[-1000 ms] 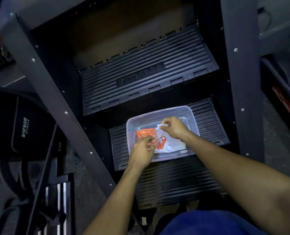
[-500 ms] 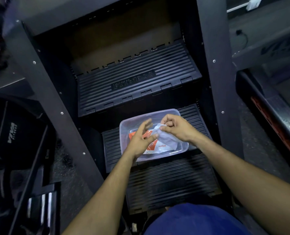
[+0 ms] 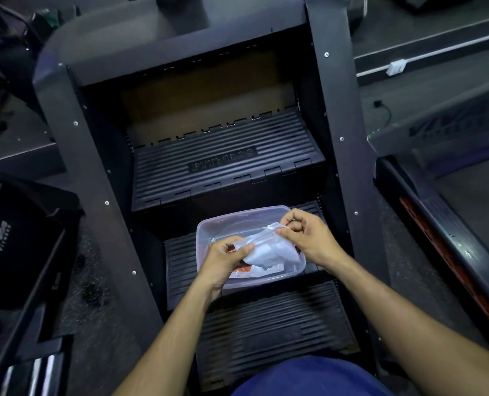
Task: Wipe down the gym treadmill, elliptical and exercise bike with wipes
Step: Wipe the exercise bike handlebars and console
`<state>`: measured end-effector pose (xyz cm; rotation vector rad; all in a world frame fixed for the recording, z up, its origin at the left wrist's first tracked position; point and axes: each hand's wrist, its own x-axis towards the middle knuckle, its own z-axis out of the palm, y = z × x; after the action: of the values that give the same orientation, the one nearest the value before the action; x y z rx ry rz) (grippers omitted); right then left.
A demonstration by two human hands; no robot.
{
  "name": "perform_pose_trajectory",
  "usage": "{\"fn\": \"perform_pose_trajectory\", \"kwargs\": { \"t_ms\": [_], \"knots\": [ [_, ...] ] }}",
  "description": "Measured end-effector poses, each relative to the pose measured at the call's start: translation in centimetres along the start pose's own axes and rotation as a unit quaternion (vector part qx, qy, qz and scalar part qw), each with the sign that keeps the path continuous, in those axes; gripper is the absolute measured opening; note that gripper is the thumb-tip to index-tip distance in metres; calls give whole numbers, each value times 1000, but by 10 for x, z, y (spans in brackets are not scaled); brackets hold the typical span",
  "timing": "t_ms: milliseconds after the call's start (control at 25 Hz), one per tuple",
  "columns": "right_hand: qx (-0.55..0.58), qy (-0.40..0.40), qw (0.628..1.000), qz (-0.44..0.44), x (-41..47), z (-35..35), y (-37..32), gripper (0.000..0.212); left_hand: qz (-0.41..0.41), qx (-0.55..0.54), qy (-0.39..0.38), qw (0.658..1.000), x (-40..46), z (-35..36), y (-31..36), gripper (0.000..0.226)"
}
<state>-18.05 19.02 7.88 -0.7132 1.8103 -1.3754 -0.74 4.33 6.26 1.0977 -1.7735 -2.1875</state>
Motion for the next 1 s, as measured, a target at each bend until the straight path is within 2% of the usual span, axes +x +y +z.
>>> {"fn": "perform_pose_trajectory", "kwargs": {
  "t_ms": [120,360,480,560,800,920,1000],
  "knots": [
    [27,18,999,3,-9,4,-2,7,6,-33,16,999,-10,5,1,9],
    [32,33,999,15,-37,18,-12,8,29,-84,19,996,-33,3,-7,5],
    [16,26,999,19,-53,24,-10,5,5,-115,-19,993,-52,2,-15,23],
    [0,31,999,27,-64,28,-6,2,-5,-98,-38,994,-65,0,-26,39],
    [-82,38,996,21,-106,50,6,5,49,-8,114,992,-121,21,-51,36],
    [-52,-4,998,35,-124,64,12,6,100,80,164,978,-152,35,-58,34],
    [-29,-42,997,49,-132,70,17,9,101,95,206,969,-171,46,-61,32]
  ]
}}
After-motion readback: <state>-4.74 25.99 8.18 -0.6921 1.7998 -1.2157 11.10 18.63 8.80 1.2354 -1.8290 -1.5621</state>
